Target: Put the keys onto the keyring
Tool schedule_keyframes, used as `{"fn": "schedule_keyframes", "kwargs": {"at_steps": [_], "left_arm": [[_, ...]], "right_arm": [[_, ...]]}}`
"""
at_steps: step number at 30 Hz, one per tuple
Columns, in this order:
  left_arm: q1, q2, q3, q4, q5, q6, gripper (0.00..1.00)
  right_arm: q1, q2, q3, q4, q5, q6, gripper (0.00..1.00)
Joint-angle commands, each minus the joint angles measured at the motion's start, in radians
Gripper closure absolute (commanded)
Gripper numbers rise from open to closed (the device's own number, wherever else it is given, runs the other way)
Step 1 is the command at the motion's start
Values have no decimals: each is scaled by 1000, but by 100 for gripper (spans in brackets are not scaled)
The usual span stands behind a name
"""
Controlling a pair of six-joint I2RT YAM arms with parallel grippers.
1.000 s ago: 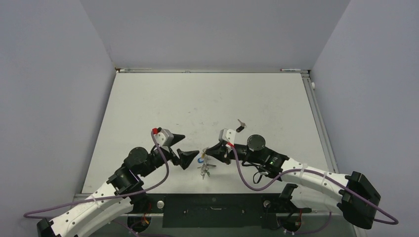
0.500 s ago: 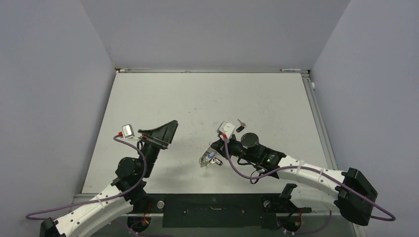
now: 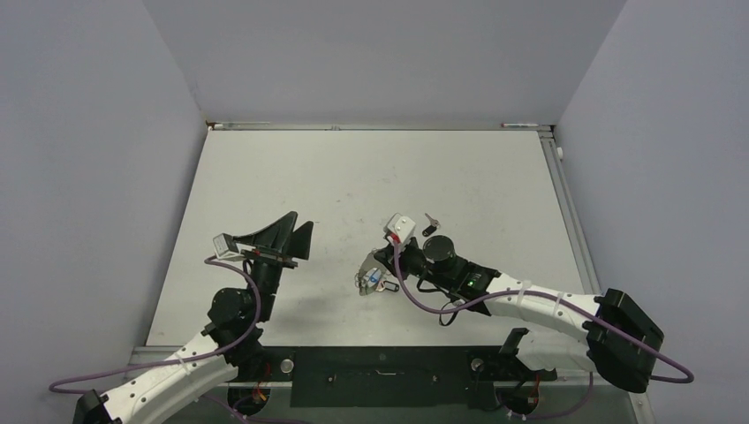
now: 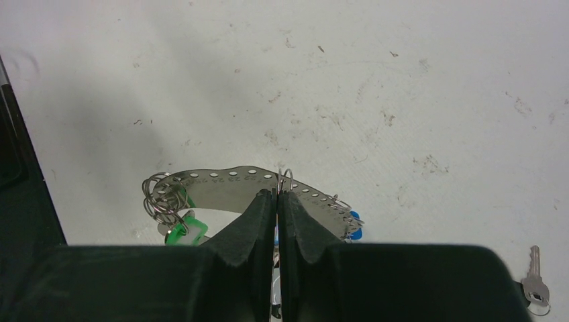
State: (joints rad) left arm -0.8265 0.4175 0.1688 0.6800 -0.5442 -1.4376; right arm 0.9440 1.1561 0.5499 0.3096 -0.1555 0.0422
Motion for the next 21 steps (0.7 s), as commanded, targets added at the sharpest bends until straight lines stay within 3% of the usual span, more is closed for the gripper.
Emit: {"fn": "schedule_keyframes", "kwargs": {"at_steps": [1, 6, 10, 21], "left_arm": [[1, -41, 22, -8, -39, -84, 4], [2, -24, 51, 26, -14, -52, 4], [1, -10, 36, 26, -36, -205, 4], [1, -63, 98, -135, -19, -158, 4]], "right_arm": [[2, 34, 37, 47, 14, 16, 95], [2, 70, 49, 63, 3, 29, 95], [5, 100, 62, 72, -5, 46, 95], [7, 132, 70, 80, -12, 52, 95]]}}
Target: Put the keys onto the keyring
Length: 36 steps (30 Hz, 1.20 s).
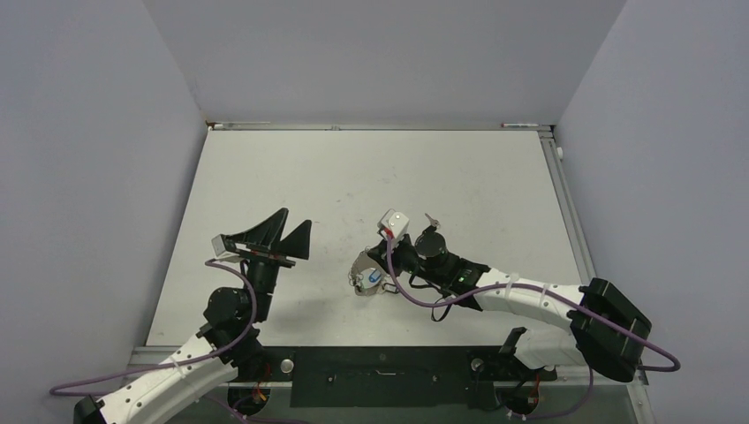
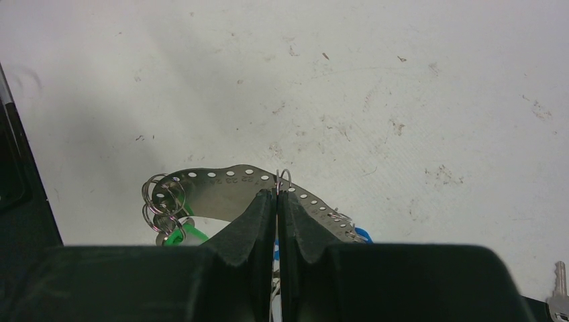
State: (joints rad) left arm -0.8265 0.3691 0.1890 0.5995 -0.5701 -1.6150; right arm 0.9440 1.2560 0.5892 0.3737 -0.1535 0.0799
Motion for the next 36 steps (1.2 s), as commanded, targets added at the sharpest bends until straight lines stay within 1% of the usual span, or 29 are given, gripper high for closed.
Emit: {"fn": "schedule_keyframes", "kwargs": {"at_steps": [1, 3, 6, 8, 10, 12, 13, 15, 16, 20, 24, 25, 27, 30, 31, 33, 36], "left_arm": [[1, -16, 83, -54, 13, 35, 4], [0, -16, 101, -54, 30, 74, 4], [-1, -3, 157, -74, 100, 182, 4], [-2, -8, 205, -196, 111, 169, 4], [-3, -17, 221, -229, 113, 170, 4], [-2, -37, 190, -165, 107, 168, 4], [-2, -46, 156, -93, 94, 172, 4], [-4, -38, 111, 78, 90, 234, 4], [-4, -29, 112, 109, 94, 254, 4], [-4, -17, 116, 104, 96, 236, 4], [-4, -12, 80, 163, 87, 228, 4], [-4, -14, 79, 156, 87, 227, 4], [-5, -26, 82, 116, 76, 219, 4], [-4, -78, 53, 2, -21, 155, 4], [-5, -104, 37, -24, -55, 175, 4], [-3, -153, 25, -92, -80, 277, 4], [-3, -249, 48, -329, -106, 298, 4]], "right_arm": [[7, 36, 35, 15, -16, 16, 95], [7, 44, 39, 14, -18, 17, 95], [6, 49, 41, 15, -17, 13, 95], [6, 55, 42, 15, -18, 12, 95], [6, 61, 44, 13, -20, 12, 95], [6, 67, 44, 20, -18, 11, 95], [6, 69, 48, 20, -13, 11, 95], [5, 71, 52, 20, -4, 11, 95], [6, 70, 51, 25, -2, 13, 95], [5, 67, 53, 16, 0, 12, 95], [5, 65, 45, 16, 5, 7, 95], [5, 68, 45, 19, 4, 7, 95], [5, 71, 47, 17, -1, 5, 95], [4, 57, 47, 9, 0, 1, 95], [4, 44, 45, 3, 3, -1, 95], [2, 14, 44, -15, 15, -8, 95], [-8, -40, 52, -53, 37, -21, 95]]}}
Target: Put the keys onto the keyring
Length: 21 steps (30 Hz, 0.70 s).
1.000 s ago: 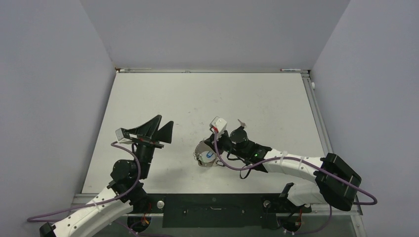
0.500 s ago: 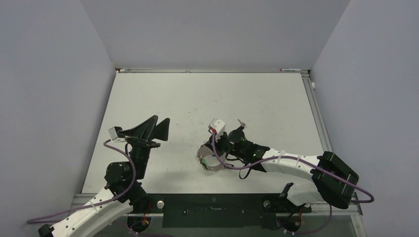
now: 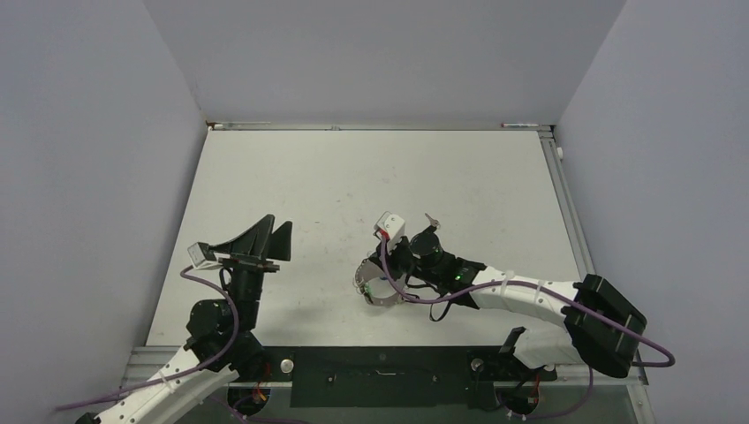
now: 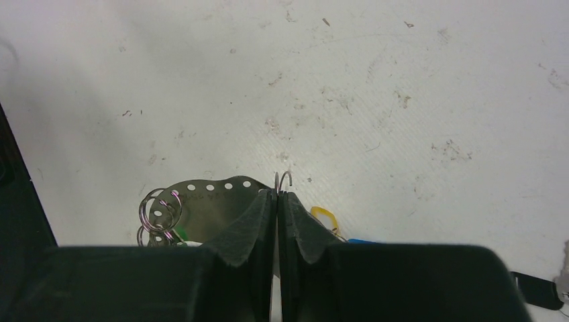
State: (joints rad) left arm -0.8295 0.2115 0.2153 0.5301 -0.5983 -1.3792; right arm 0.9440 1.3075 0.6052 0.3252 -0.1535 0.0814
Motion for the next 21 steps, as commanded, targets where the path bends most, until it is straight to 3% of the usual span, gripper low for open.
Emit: {"fn": "schedule_keyframes", "kwargs": {"at_steps": [1, 8, 15, 21], "left_arm": [[0, -112, 36, -328, -90, 87, 4], [3, -58, 181, -669, -122, 291, 4], [5, 217, 395, -788, 28, 553, 4], [12, 517, 598, -888, 143, 716, 4]], "right_arm": [[-14, -106, 42, -21, 43, -26, 95], [-33, -250, 145, -198, 115, -47, 95], [-67, -368, 218, -321, 249, -47, 95], [-132, -374, 287, -424, 407, -25, 95]]}}
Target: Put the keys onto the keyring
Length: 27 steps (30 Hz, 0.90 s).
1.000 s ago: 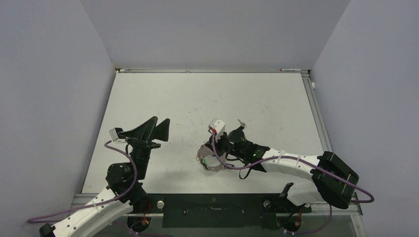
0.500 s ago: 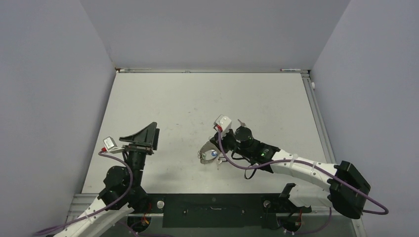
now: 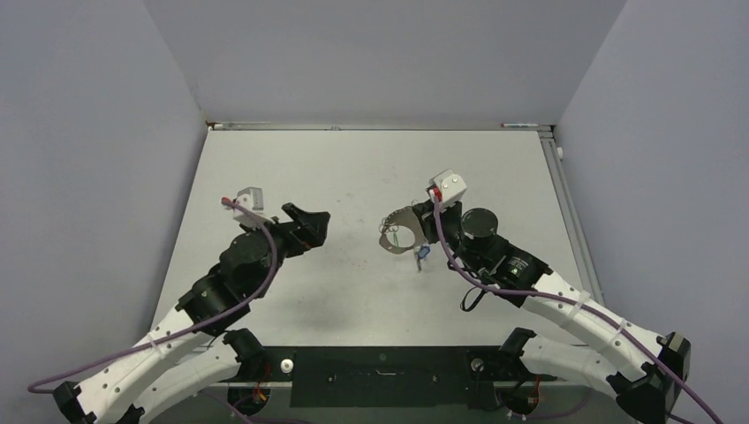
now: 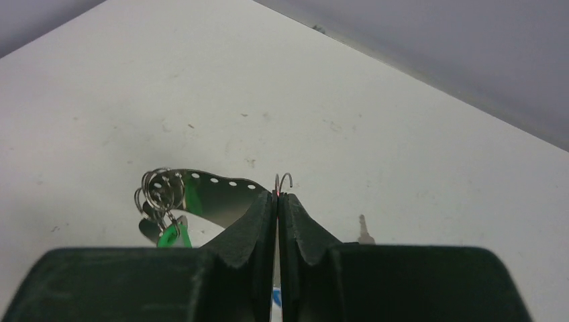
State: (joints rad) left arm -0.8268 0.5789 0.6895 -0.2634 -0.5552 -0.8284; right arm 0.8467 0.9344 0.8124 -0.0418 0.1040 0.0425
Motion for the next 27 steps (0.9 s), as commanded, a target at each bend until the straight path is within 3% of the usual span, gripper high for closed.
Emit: {"fn": "schedule_keyframes", "kwargs": {"at_steps": [1, 8, 13, 19, 21, 25, 27], "left_arm": [[11, 184, 139, -87, 125, 187, 4], [15, 430, 227, -3, 319, 336, 4], [16, 635, 339, 38, 439, 443, 4], [-19, 897, 540, 62, 477, 549, 0], [-37, 984, 603, 75, 490, 589, 9], [-72, 1144, 722, 106, 476, 696, 10], [-73, 1215, 782, 105, 546, 770, 11]], "right_arm": [[-43, 4, 96, -72, 177, 9, 95], [-95, 31, 194, -151, 365, -48, 95], [-158, 37, 232, -159, 397, -90, 95], [-238, 30, 250, -175, 408, -113, 95], [-257, 25, 255, -186, 434, -122, 95], [-267, 10, 257, -188, 510, -122, 95], [-268, -1, 252, -182, 563, -131, 95]]}}
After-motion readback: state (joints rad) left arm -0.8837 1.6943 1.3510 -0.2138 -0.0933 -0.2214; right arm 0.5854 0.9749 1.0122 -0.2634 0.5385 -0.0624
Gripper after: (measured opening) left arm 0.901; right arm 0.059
